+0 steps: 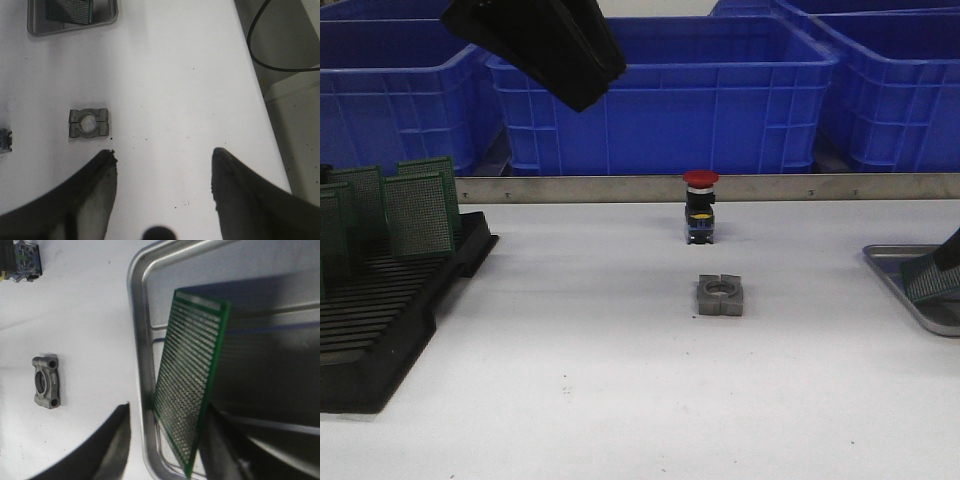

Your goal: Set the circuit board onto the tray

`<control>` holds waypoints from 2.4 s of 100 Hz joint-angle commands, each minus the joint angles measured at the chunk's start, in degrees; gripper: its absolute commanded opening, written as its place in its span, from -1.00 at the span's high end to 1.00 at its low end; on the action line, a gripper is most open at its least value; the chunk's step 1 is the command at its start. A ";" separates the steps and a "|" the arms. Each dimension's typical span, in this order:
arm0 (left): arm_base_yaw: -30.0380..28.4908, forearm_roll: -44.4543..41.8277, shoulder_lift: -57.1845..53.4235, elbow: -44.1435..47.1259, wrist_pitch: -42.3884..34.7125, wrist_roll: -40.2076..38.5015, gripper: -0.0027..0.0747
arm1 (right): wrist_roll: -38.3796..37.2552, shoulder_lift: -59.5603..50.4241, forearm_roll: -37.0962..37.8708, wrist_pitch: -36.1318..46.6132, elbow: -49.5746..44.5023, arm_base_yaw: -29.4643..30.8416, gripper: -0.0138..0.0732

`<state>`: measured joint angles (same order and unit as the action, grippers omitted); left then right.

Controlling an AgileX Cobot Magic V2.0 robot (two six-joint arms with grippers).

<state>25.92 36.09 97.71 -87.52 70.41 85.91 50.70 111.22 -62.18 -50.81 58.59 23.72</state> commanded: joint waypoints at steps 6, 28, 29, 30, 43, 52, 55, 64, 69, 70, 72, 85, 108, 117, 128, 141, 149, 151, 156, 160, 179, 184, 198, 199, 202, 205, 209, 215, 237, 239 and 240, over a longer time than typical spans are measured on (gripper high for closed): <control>0.57 3.24 -2.85 -1.87 2.47 -0.72 -0.07 | 0.06 -3.34 -2.49 -0.60 1.32 0.42 -0.59; 0.57 3.24 -2.85 -1.87 2.47 -0.72 -0.07 | -0.01 -7.04 -0.63 1.77 1.32 0.62 -0.61; 0.57 3.24 -2.85 -1.87 2.47 -0.72 -0.07 | -0.01 -7.30 -0.54 1.98 1.32 0.62 -0.61; 0.57 3.24 -2.85 -1.87 2.47 -0.72 -0.07 | -0.06 -7.41 -0.45 2.19 1.32 0.62 -0.61; 0.57 3.24 -2.85 -1.87 2.36 -0.72 -0.07 | -0.40 -9.08 0.79 2.66 1.32 0.62 -0.61; 0.57 3.24 -2.85 -1.87 2.36 -0.72 -0.07 | -0.53 -9.22 0.79 1.73 1.27 0.62 -0.61; 0.57 3.24 -2.85 -1.87 2.36 -0.72 -0.07 | -0.53 -9.22 0.72 1.39 1.27 0.62 -0.61; 0.57 3.11 -2.85 -1.87 1.78 -0.72 -0.07 | -0.53 -9.22 0.40 0.66 1.27 0.62 -0.61; 0.57 1.85 -2.85 -1.87 0.99 -0.72 -0.07 | -0.53 -9.22 0.15 0.52 1.27 0.62 -0.61; 0.57 1.47 -2.85 -1.93 0.82 -0.72 -0.07 | -0.53 -9.22 0.09 0.47 1.27 0.62 -0.61; 0.57 0.16 -2.85 -2.12 0.37 -0.72 -0.08 | -0.53 -9.22 0.09 0.35 1.27 0.62 -0.61; -0.42 -10.86 -2.85 -4.30 -2.20 -0.72 -0.08 | -0.53 -9.22 0.09 0.07 1.27 0.62 -0.61; -7.90 -18.65 -2.43 -5.13 -9.88 -0.72 -0.08 | -0.53 -9.22 0.09 -0.33 1.32 0.62 -0.61; -12.45 -18.65 -1.47 -5.13 -11.79 -0.72 -0.08 | -0.53 -9.22 0.04 -0.33 1.32 0.62 -0.61; -16.50 -18.65 0.50 -5.22 -12.15 -0.72 -0.11 | -0.53 -9.22 -0.09 -0.33 1.32 0.62 -0.61; -20.07 -18.65 3.48 -5.26 -12.97 -0.72 -0.19 | -0.53 -9.22 -0.37 -0.38 1.32 0.62 -0.61; -21.34 -18.65 5.04 -5.49 -12.97 -0.72 -0.19 | -0.53 -9.22 -0.33 -0.38 1.32 0.62 -0.61; -21.60 -18.65 5.50 -5.49 -12.97 -0.72 -0.19 | -0.53 -9.22 -0.33 -0.38 1.32 0.62 -0.61; -21.96 -18.65 6.61 -5.49 -13.08 -0.72 -0.19 | -0.53 -9.22 -0.33 -0.38 1.32 0.62 -0.61; -22.24 -18.65 7.26 -5.49 -13.08 -0.72 -0.19 | -0.53 -9.22 -0.33 -0.46 1.32 0.62 -0.61; -22.12 -18.44 10.19 -5.49 -13.46 -0.72 -0.19 | -0.53 -9.22 -0.33 -0.79 1.32 0.62 -0.61; -22.12 -18.00 10.77 -5.49 -13.46 -0.72 -0.19 | -0.53 -9.22 -0.33 -0.79 1.32 0.62 -0.61; -22.12 -17.75 12.49 -5.49 -13.46 -0.72 -0.19 | -0.53 -9.22 -0.33 -0.96 1.32 0.62 -0.61; -22.12 -17.75 12.60 -5.49 -13.46 -0.72 -0.19 | -0.53 -9.22 -0.33 -0.96 1.32 0.62 -0.61; -22.12 -17.75 13.08 -5.49 -13.62 -0.72 -0.19 | -0.53 -9.22 -0.33 -0.96 1.32 0.62 -0.61; -22.12 -17.75 13.31 -5.49 -13.70 -0.72 -0.19 | -0.53 -9.22 -0.33 -0.96 1.32 0.62 -0.61; -22.12 -17.75 13.89 -5.49 -13.70 -0.72 -0.20 | -0.53 -9.22 -0.33 -1.01 1.32 0.62 -0.61; -22.12 -17.75 14.55 -5.49 -13.70 -0.72 -0.19 | -0.53 -9.22 -0.33 -1.01 1.32 0.62 -0.61; -22.12 -17.63 15.23 -5.49 -11.51 -0.72 0.07 | -0.53 -9.22 -0.33 -1.25 1.32 0.62 -0.61; -22.12 -17.63 15.23 -5.49 -11.51 -0.72 0.15 | -0.53 -9.22 -0.33 -1.25 1.32 0.62 -0.61; -22.12 -17.63 15.23 -5.49 -11.51 -0.72 0.18 | -0.53 -9.22 -0.33 -1.25 1.32 0.62 -0.61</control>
<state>3.77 16.42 115.99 -91.39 58.83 85.91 49.99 104.90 -60.00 -49.90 58.59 23.94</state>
